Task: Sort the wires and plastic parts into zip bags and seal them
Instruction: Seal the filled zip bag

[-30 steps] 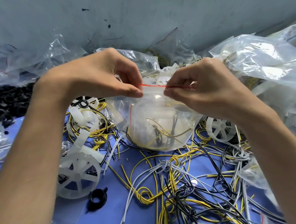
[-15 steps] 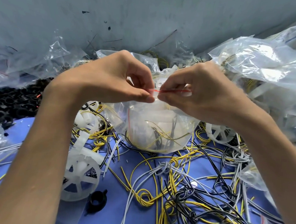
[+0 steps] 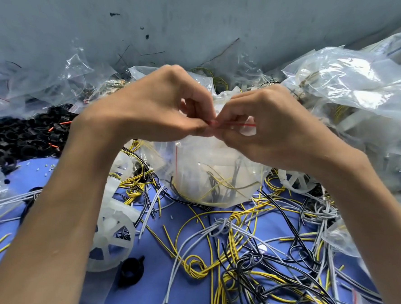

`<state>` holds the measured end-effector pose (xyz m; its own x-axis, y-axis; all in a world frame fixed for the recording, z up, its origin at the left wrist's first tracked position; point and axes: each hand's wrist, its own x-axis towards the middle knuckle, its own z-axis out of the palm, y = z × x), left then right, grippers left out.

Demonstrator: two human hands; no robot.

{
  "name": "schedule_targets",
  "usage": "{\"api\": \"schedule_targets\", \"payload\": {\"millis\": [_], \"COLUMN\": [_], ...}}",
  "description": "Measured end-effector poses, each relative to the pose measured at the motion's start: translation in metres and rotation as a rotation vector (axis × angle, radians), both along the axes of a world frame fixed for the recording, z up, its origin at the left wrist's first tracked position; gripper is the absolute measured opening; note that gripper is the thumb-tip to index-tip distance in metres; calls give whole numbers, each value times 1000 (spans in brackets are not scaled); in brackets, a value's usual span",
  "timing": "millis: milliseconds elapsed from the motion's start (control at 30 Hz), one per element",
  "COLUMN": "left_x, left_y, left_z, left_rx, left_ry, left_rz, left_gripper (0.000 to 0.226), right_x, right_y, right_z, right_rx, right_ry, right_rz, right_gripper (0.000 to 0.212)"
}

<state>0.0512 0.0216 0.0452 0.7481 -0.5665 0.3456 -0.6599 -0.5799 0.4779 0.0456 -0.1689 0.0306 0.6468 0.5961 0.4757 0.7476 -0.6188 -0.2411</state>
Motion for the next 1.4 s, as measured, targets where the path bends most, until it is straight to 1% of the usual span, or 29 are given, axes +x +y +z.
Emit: {"api": "schedule_targets", "payload": {"millis": [67, 133, 233, 400, 500, 567, 700, 800, 933, 1000, 1133, 1200, 1267, 1400], "left_x": [-1, -3, -5, -6, -4, -2, 0, 1, 2, 3, 5, 6, 7, 6], "left_y": [-1, -1, -2, -5, -1, 3, 11, 13, 9, 8, 12, 15, 20, 29], "left_z": [0, 1, 3, 3, 3, 4, 3, 4, 3, 2, 0, 0, 0, 1], "left_rx": [-20, 4, 56, 81, 35, 15, 83, 92, 131, 156, 112, 135, 171, 142], "left_ry": [-5, 16, 49, 29, 13, 36, 78, 87, 27, 11, 53, 86, 106, 120], "left_rz": [4, 9, -3, -13, 16, 30, 62, 90, 117, 117, 125, 133, 142, 150], "left_gripper": [7, 5, 8, 10, 10, 9, 11, 14, 27, 30, 22, 20, 20, 25], "right_x": [1, 1, 0, 0, 2, 3, 4, 4, 4, 3, 4, 5, 5, 3], "right_y": [-1, -2, -1, -3, -4, -5, -11, -13, -7, -7, -12, -16, -20, -20], "right_z": [1, 1, 0, 1, 1, 2, 8, 8, 4, 4, 6, 8, 11, 12], "right_rx": [7, -4, -27, -26, 27, 52, -43, -72, -110, -103, -63, -72, -119, -132], "right_ry": [-4, -11, -7, -2, 4, 36, 71, 79, 23, 8, 108, 148, 170, 175], "right_rz": [12, 29, 44, 34, 2, -16, -6, -32, -87, -72, -73, -68, -68, -61], "right_gripper": [10, 9, 9, 8, 6, 5, 5, 4, 17, 18, 9, 7, 8, 14]}}
